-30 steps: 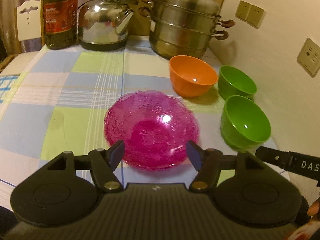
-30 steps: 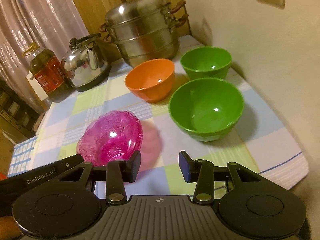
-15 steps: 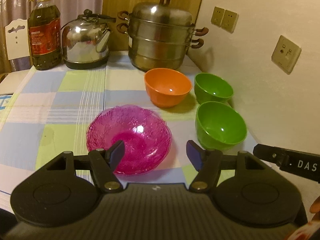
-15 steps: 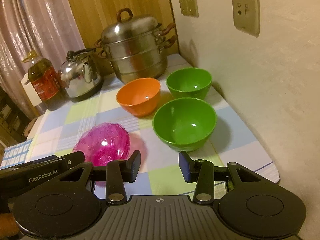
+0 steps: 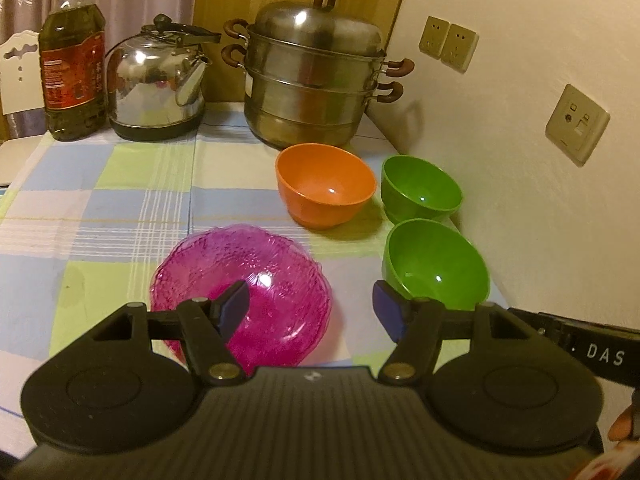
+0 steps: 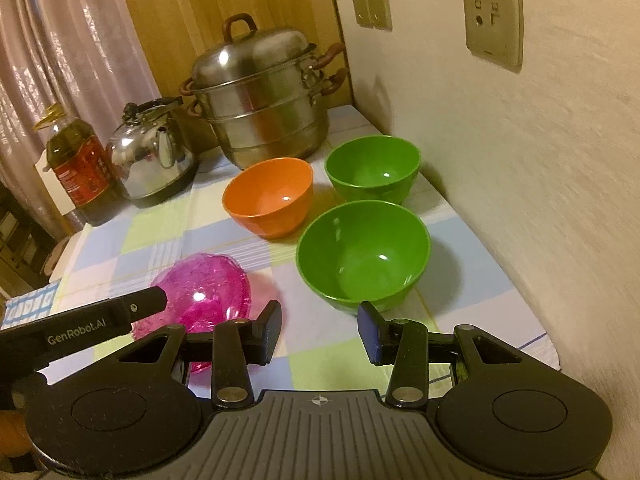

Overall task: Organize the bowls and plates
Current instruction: 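Move both tools to the orange bowl and close on its rim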

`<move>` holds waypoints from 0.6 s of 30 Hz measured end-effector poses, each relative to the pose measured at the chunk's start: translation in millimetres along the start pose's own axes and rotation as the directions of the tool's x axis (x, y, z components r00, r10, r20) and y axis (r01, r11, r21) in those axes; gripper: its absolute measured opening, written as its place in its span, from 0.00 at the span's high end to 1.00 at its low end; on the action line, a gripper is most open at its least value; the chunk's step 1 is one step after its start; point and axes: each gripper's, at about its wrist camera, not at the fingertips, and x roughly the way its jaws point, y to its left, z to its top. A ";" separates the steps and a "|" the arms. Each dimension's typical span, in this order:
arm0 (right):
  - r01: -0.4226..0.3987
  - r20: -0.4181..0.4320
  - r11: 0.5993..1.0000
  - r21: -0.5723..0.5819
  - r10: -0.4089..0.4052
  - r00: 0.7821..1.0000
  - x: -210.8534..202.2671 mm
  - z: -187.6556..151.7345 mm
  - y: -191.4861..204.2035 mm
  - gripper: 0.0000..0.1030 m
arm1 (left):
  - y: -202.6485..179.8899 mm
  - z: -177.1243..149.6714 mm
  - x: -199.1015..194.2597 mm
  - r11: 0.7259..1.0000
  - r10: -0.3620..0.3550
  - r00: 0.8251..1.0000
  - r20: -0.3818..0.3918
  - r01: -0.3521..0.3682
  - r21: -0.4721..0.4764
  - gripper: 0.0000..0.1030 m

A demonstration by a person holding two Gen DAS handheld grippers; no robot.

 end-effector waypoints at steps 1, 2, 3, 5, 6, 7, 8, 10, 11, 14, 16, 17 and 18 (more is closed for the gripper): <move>0.000 -0.002 1.000 0.004 0.000 1.000 2.8 1.9 -1.2 0.59 | 0.3 1.8 3.3 1.000 -0.001 1.000 -0.002 0.001 0.002 0.37; -0.001 -0.002 1.000 0.005 0.001 1.000 5.2 4.2 -2.7 0.59 | 0.7 3.8 7.4 1.000 -0.003 1.000 -0.005 0.003 0.003 0.37; -0.002 -0.002 1.000 0.007 0.002 1.000 7.9 6.7 -3.7 0.59 | 1.4 5.9 11.5 1.000 -0.005 1.000 -0.007 0.005 0.004 0.37; -0.009 -0.001 1.000 0.011 0.009 1.000 13.9 12.4 -6.0 0.59 | 3.0 10.8 19.4 1.000 -0.005 1.000 -0.009 0.005 0.001 0.37; -0.011 -0.001 1.000 0.014 0.011 1.000 17.2 15.5 -7.1 0.59 | 4.5 13.3 23.4 1.000 -0.005 1.000 -0.011 0.005 -0.001 0.37; -0.015 -0.001 1.000 0.019 0.015 1.000 21.5 19.7 -8.4 0.59 | 6.1 16.6 27.9 1.000 -0.005 1.000 -0.014 0.005 -0.004 0.37; -0.019 -0.003 1.000 0.022 0.019 1.000 25.9 23.6 -9.4 0.59 | 7.4 19.8 31.9 1.000 -0.004 1.000 -0.014 0.004 -0.005 0.37; -0.028 -0.003 0.999 0.029 0.029 1.000 34.6 32.7 -11.0 0.59 | 9.8 28.7 41.5 1.000 0.007 1.000 -0.016 -0.007 -0.002 0.37; -0.034 0.000 0.999 0.033 0.034 0.999 38.9 37.9 -11.3 0.59 | 10.8 32.6 45.6 1.000 0.010 1.000 -0.015 -0.010 -0.001 0.37; -0.050 0.011 0.998 0.035 0.049 0.999 53.5 55.3 -10.6 0.59 | 14.6 46.9 62.0 1.000 0.017 1.000 -0.014 -0.017 -0.001 0.37; -0.063 0.016 0.997 0.042 0.062 0.998 64.7 67.1 -9.5 0.59 | 17.1 56.8 73.8 1.000 0.022 1.000 -0.018 -0.022 0.002 0.37; -0.070 0.016 0.997 0.043 0.069 0.997 70.1 72.6 -8.7 0.59 | 18.4 61.5 79.5 1.000 0.022 1.000 -0.020 -0.021 0.002 0.37; -0.076 0.018 0.996 0.042 0.075 0.997 76.5 78.8 -7.5 0.59 | 19.9 66.6 85.6 1.000 0.021 1.000 -0.023 -0.021 -0.001 0.37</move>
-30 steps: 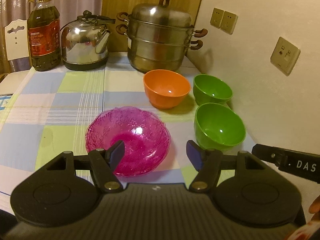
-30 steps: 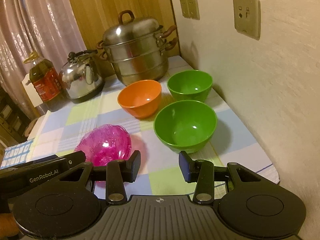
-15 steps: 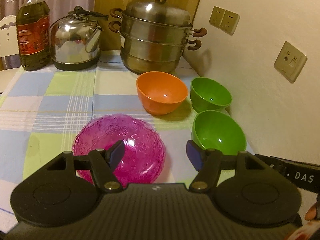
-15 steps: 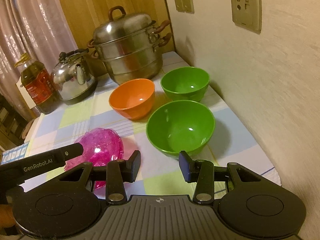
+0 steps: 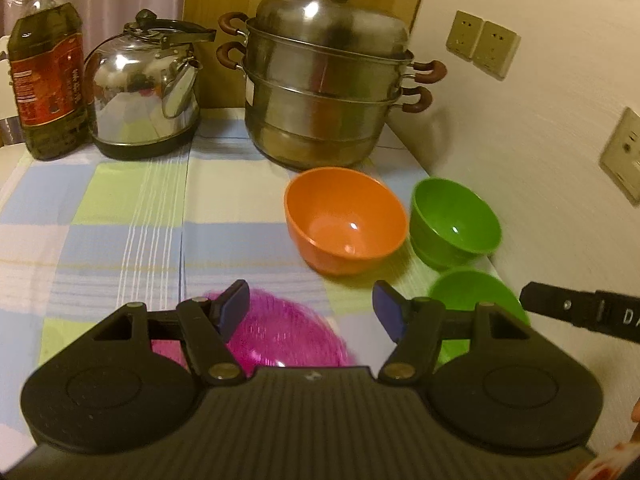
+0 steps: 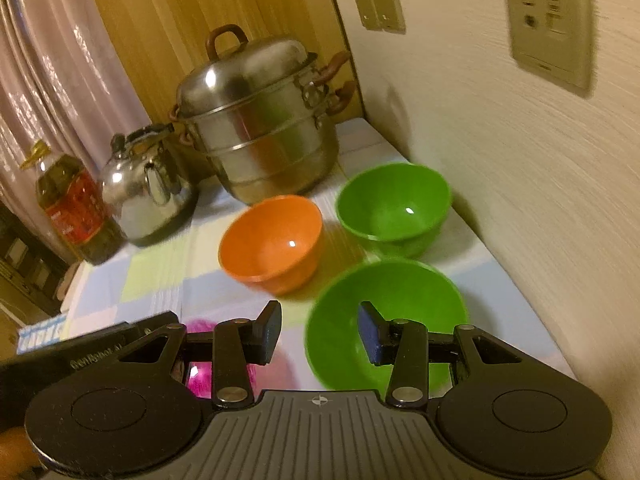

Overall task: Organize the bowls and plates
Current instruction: 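Move both tools to the orange bowl and close on its rim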

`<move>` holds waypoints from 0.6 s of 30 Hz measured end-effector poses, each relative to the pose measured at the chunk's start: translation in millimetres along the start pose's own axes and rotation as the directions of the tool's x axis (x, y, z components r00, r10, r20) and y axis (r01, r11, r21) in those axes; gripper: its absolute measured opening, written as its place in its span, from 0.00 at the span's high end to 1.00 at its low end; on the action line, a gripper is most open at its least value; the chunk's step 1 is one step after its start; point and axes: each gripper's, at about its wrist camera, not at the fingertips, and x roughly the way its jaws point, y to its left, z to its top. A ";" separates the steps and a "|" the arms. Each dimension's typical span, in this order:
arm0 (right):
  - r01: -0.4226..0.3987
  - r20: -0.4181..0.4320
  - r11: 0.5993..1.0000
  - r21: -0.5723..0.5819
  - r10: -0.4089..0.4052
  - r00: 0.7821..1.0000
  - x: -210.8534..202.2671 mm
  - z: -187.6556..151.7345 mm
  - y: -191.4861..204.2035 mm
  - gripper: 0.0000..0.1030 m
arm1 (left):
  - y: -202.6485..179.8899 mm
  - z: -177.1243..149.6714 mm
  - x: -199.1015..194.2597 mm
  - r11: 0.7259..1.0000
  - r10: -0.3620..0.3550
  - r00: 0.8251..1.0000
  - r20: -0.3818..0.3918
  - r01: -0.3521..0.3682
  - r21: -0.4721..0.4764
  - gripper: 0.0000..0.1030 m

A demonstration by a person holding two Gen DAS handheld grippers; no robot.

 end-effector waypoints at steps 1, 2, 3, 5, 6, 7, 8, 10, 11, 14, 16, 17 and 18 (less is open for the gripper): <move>-0.003 0.000 1.000 -0.003 0.003 1.000 7.3 5.5 0.9 0.59 | 1.3 5.4 6.4 1.000 0.002 1.000 -0.003 -0.002 -0.002 0.37; -0.005 -0.004 1.000 -0.005 0.005 1.000 14.1 10.0 1.1 0.59 | 2.4 10.9 13.1 1.000 0.007 1.000 -0.005 -0.007 -0.001 0.37; -0.006 -0.007 1.000 -0.003 0.006 1.000 21.6 14.5 1.4 0.59 | 3.0 15.3 18.8 1.000 0.010 1.000 -0.006 -0.010 0.003 0.37; -0.007 -0.016 1.000 -0.002 0.007 1.000 37.2 23.2 1.7 0.59 | 5.0 24.5 33.9 1.000 0.020 1.000 -0.016 -0.020 0.020 0.37; -0.006 -0.023 1.000 0.000 0.006 1.000 45.8 27.1 1.6 0.59 | 6.3 28.2 41.5 0.999 0.025 0.999 -0.020 -0.024 0.023 0.37; -0.009 -0.029 1.000 0.005 0.009 1.000 54.2 30.5 1.1 0.59 | 7.4 30.9 47.8 0.999 0.029 0.999 -0.025 -0.029 0.027 0.37; -0.010 -0.034 1.000 0.007 0.010 0.999 61.6 32.6 0.1 0.59 | 8.4 34.1 54.8 0.999 0.035 0.999 -0.029 -0.034 0.033 0.37; -0.007 -0.047 1.000 0.012 0.007 0.999 76.7 36.5 -1.2 0.59 | 10.1 38.8 67.1 0.998 0.040 0.999 -0.034 -0.038 0.043 0.37; -0.006 -0.054 1.000 0.018 0.007 0.999 84.8 38.4 -2.5 0.59 | 10.6 40.7 73.1 0.998 0.043 0.998 -0.038 -0.041 0.048 0.37; -0.010 -0.071 0.999 0.036 0.012 0.997 105.5 43.5 -4.6 0.59 | 12.7 46.3 90.0 0.998 0.044 0.998 -0.050 -0.041 0.054 0.38; -0.013 -0.075 0.999 0.045 0.016 0.997 115.7 46.9 -4.8 0.59 | 14.0 50.6 100.2 0.998 0.041 0.998 -0.055 -0.038 0.057 0.38; -0.014 -0.075 0.999 0.052 0.017 0.997 120.2 48.3 -5.2 0.59 | 15.0 52.2 104.5 0.997 0.042 0.998 -0.056 -0.038 0.061 0.38; -0.013 -0.078 0.998 0.058 0.017 0.997 125.1 49.9 -5.2 0.59 | 16.0 54.0 109.3 0.997 0.042 0.997 -0.059 -0.038 0.062 0.39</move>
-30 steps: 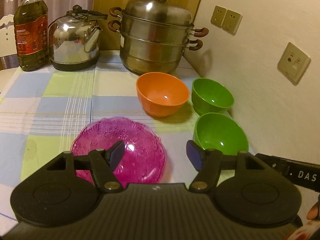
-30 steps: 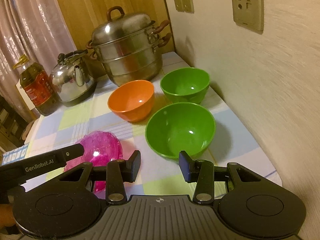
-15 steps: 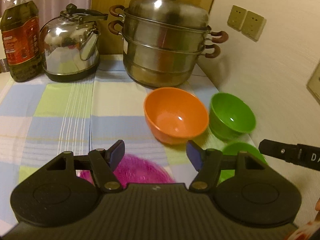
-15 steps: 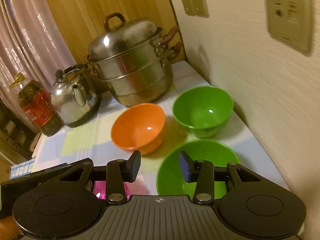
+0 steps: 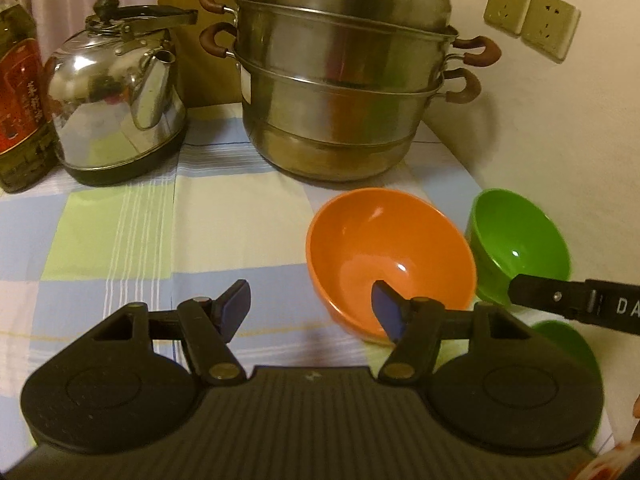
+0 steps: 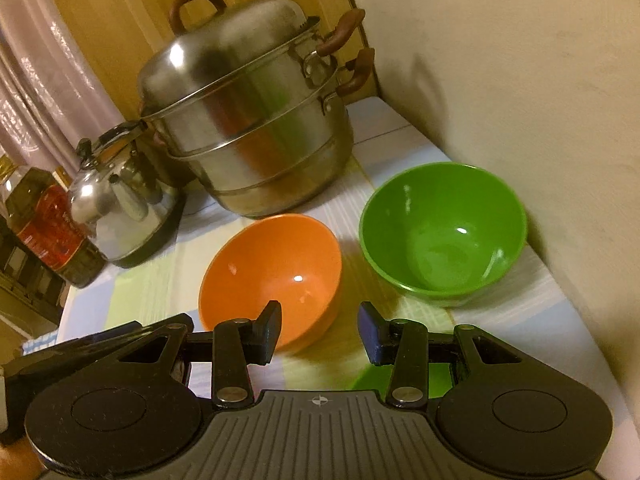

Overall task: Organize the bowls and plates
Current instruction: 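Move both tools to the orange bowl and close on its rim, then lift the orange bowl with both tools and carry it over a green bowl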

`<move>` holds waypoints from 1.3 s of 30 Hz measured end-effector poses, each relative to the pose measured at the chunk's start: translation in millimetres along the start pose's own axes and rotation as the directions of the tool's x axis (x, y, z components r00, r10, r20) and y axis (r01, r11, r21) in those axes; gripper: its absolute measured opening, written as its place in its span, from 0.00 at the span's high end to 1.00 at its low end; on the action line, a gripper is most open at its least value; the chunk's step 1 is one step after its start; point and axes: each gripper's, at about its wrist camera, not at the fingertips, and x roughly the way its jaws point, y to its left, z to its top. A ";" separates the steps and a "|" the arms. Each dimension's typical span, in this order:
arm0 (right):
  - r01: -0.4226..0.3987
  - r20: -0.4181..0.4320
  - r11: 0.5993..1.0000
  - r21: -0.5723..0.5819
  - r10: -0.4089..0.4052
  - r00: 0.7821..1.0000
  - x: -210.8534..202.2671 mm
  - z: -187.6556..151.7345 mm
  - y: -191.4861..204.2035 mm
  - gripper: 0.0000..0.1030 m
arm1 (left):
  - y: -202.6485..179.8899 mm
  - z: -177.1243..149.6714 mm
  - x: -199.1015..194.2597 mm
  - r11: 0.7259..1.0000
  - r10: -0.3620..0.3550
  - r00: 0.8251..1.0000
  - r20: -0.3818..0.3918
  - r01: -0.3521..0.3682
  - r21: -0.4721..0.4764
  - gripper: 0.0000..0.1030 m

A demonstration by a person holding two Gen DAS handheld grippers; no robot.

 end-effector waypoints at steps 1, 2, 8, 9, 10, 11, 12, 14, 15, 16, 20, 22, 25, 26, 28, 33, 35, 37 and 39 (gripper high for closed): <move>0.001 0.000 1.000 0.004 -0.001 1.000 4.3 1.5 0.2 0.59 | 1.4 2.1 4.6 1.000 -0.002 1.000 -0.003 0.002 -0.003 0.40; 0.004 0.000 1.000 0.008 -0.004 1.000 8.5 3.2 0.1 0.59 | 2.5 4.2 8.9 1.000 -0.005 1.000 -0.006 0.005 -0.005 0.40; 0.010 -0.013 0.999 0.039 -0.010 1.000 29.3 5.7 -2.7 0.59 | 10.4 10.8 31.2 0.999 -0.027 0.999 -0.019 0.027 -0.021 0.42; 0.014 -0.015 0.999 0.040 -0.014 1.000 32.0 5.2 -2.6 0.59 | 11.2 11.5 34.8 0.999 -0.034 0.999 -0.022 0.034 -0.022 0.42; 0.019 -0.020 0.999 0.041 -0.018 1.000 35.6 4.7 -2.5 0.59 | 12.2 12.0 38.7 0.999 -0.039 0.999 -0.026 0.039 -0.024 0.43; 0.021 -0.027 0.999 0.041 -0.020 0.999 38.7 4.1 -1.9 0.59 | 13.5 12.6 42.4 0.999 -0.040 0.999 -0.029 0.040 -0.027 0.44; 0.024 -0.034 0.999 0.039 -0.023 0.999 42.3 3.4 -1.5 0.59 | 14.7 13.3 45.9 0.999 -0.042 0.999 -0.031 0.041 -0.029 0.45; 0.027 -0.051 0.999 0.041 -0.025 0.998 49.7 2.2 -2.0 0.59 | 17.2 15.1 52.4 0.998 -0.051 0.998 -0.035 0.050 -0.040 0.47; 0.025 -0.060 0.998 0.049 -0.022 0.998 53.9 1.9 -2.9 0.59 | 18.4 15.8 55.3 0.997 -0.061 0.997 -0.037 0.059 -0.046 0.49; 0.026 -0.071 0.998 0.055 -0.022 0.997 58.0 1.5 -3.7 0.59 | 19.4 16.7 57.7 0.997 -0.068 0.997 -0.038 0.066 -0.050 0.51; 0.029 -0.092 0.997 0.067 -0.023 0.995 68.4 1.5 -5.2 0.59 | 20.1 16.9 67.0 0.996 -0.078 0.996 -0.054 0.075 -0.042 0.58; 0.033 -0.098 0.997 0.066 -0.026 0.995 72.2 2.0 -5.1 0.59 | 20.6 16.3 70.7 0.996 -0.081 0.995 -0.061 0.079 -0.038 0.64; 0.032 -0.110 0.996 0.078 -0.023 0.994 76.1 2.7 -6.5 0.59 | 21.1 16.1 74.6 0.996 -0.088 0.994 -0.065 0.086 -0.036 0.71; 0.033 -0.111 0.996 0.077 -0.025 0.994 76.3 2.5 -6.9 0.59 | 20.8 16.3 75.6 0.996 -0.090 0.994 -0.067 0.088 -0.032 0.72; 0.035 -0.114 0.996 0.077 -0.026 0.993 78.2 2.4 -6.9 0.59 | 20.9 17.1 77.1 0.995 -0.094 0.993 -0.069 0.092 -0.030 0.78; 0.038 -0.124 0.995 0.089 -0.027 0.992 84.5 2.7 -10.2 0.77 | 20.1 18.5 80.5 0.994 -0.109 0.991 -0.076 0.107 -0.027 0.84; 0.039 -0.122 0.995 0.091 -0.028 0.992 85.8 3.0 -11.1 0.79 | 19.2 19.0 80.9 0.994 -0.112 0.991 -0.078 0.111 -0.021 0.86; 0.042 -0.122 0.995 0.089 -0.030 0.992 86.6 3.0 -11.1 0.81 | 17.7 19.5 81.9 0.994 -0.114 0.990 -0.080 0.113 -0.013 0.89; 0.045 -0.121 0.995 0.084 -0.034 0.992 87.7 3.1 -10.8 0.82 | 16.2 20.0 82.1 0.993 -0.116 0.990 -0.083 0.115 -0.007 0.92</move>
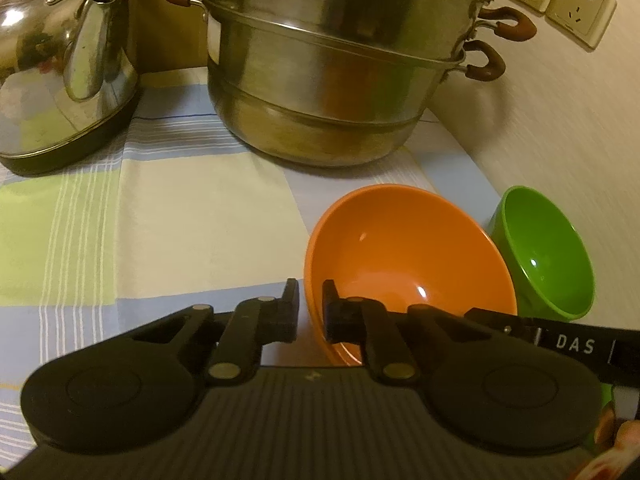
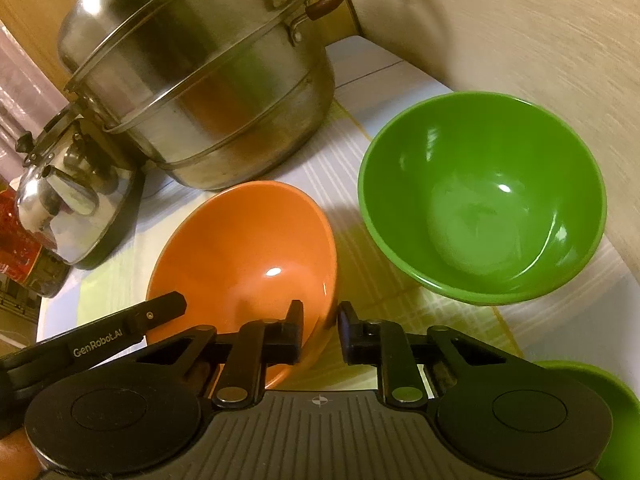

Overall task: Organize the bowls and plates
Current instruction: 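Lift the orange bowl with both tools and carry it over a green bowl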

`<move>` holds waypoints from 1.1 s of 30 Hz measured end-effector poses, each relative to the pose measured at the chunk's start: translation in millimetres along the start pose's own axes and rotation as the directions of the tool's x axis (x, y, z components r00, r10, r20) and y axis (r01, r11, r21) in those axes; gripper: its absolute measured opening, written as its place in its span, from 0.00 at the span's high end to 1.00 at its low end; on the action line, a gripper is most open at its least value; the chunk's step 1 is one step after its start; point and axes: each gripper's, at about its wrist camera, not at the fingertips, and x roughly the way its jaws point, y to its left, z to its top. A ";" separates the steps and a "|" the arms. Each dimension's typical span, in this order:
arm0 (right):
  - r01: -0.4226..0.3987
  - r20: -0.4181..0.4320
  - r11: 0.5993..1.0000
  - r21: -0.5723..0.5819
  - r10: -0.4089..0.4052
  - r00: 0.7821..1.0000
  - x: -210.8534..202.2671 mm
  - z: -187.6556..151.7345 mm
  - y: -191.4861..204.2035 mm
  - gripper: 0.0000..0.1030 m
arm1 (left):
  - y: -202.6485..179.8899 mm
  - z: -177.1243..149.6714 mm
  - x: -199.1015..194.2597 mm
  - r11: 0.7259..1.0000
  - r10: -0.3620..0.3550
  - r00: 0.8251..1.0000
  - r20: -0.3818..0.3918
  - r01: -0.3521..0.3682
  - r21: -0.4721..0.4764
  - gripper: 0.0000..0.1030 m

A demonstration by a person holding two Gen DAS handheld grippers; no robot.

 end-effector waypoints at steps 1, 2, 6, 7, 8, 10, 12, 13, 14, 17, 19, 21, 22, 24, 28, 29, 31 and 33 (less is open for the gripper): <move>0.000 0.001 1.000 0.001 0.000 1.000 0.2 0.0 0.0 0.82 | -1.1 0.2 0.1 1.000 0.003 1.000 0.000 -0.003 0.002 0.92; -0.001 0.001 1.000 0.002 0.001 1.000 0.3 0.1 0.2 0.82 | -1.8 0.1 0.0 1.000 0.008 1.000 0.000 -0.008 0.006 0.92; 0.003 0.002 1.000 -0.005 -0.003 1.000 0.9 -0.2 0.7 0.83 | -5.4 -2.0 -1.7 1.000 0.024 1.000 0.008 -0.024 0.017 0.93; 0.006 0.000 1.000 -0.008 -0.006 1.000 0.8 -0.2 1.1 0.84 | -6.0 -2.6 -2.7 0.999 0.026 1.000 0.010 -0.027 0.017 0.93; 0.007 -0.001 1.000 -0.010 -0.007 1.000 0.4 -0.1 1.2 0.84 | -6.6 -3.2 -3.8 0.999 0.029 1.000 0.012 -0.029 0.018 0.93; 0.007 0.003 1.000 -0.017 -0.007 1.000 -1.8 0.1 2.3 0.84 | -7.2 -3.3 -6.8 0.999 0.032 0.999 0.016 -0.032 0.020 0.93; 0.010 0.010 1.000 -0.024 -0.010 1.000 -5.4 0.4 3.9 0.85 | -8.2 -2.6 -12.3 0.999 0.029 0.999 0.025 -0.030 0.019 0.93; 0.008 0.016 1.000 -0.029 -0.008 1.000 -8.6 0.5 5.2 0.85 | -9.0 -2.3 -15.3 0.999 0.031 0.999 0.031 -0.032 0.017 0.93; 0.004 0.022 1.000 -0.030 -0.003 1.000 -11.8 0.4 5.8 0.85 | -9.8 -1.9 -19.5 0.999 0.034 0.999 0.039 -0.035 0.017 0.93; -0.002 0.046 0.999 -0.039 0.004 0.999 -24.6 0.1 9.5 0.85 | -12.9 -1.2 -31.5 0.999 0.032 0.998 0.053 -0.032 0.010 0.93; -0.008 0.055 0.999 -0.046 0.010 0.998 -33.9 -0.9 10.4 0.85 | -15.2 -0.3 -41.1 1.000 0.030 0.998 0.062 -0.030 0.008 0.93; -0.016 0.060 0.999 -0.051 0.019 0.998 -43.7 -3.4 10.7 0.85 | -19.3 0.1 -52.7 1.000 0.027 0.997 0.071 -0.028 0.011 0.93; -0.021 0.061 0.999 -0.050 0.024 0.998 -49.3 -4.8 10.2 0.85 | -21.1 -0.1 -58.2 1.000 0.025 0.997 0.077 -0.026 0.011 0.93; -0.025 0.069 0.998 -0.053 0.029 0.997 -59.7 -6.6 11.8 0.85 | -26.3 -1.3 -70.1 1.000 0.023 0.996 0.087 -0.024 0.010 0.93; -0.021 0.091 0.998 -0.060 0.027 0.996 -88.2 -15.8 10.9 0.86 | -39.6 -5.8 -94.2 1.000 0.013 0.995 0.104 -0.014 0.018 0.93; -0.021 0.093 0.998 -0.058 0.026 0.995 -94.7 -17.9 10.3 0.86 | -43.4 -8.0 -100.2 1.000 0.009 0.994 0.107 -0.011 0.020 0.93; -0.020 0.103 0.998 -0.057 0.026 0.994 -111.8 -22.9 10.1 0.86 | -51.4 -13.1 -113.5 1.000 -0.001 0.993 0.117 -0.002 0.023 0.93; -0.010 0.117 0.998 -0.064 0.018 0.993 -128.8 -28.4 10.5 0.86 | -59.4 -19.0 -125.6 1.000 -0.010 0.992 0.124 0.007 0.027 0.93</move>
